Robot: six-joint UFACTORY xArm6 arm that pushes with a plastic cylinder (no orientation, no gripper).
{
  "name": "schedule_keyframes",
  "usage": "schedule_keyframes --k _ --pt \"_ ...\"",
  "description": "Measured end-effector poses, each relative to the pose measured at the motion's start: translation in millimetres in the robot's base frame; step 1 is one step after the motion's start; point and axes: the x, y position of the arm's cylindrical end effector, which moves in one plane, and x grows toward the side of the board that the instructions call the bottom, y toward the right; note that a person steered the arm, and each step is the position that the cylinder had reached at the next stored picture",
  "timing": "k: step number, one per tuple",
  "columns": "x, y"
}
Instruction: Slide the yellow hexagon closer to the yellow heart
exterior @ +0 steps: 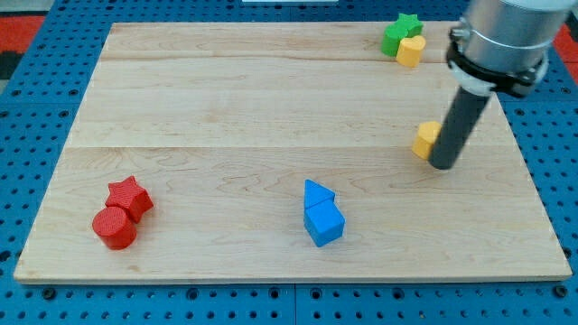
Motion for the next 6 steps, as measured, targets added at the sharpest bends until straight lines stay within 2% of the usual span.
schedule_keyframes --k 6 --pt "-134 -9"
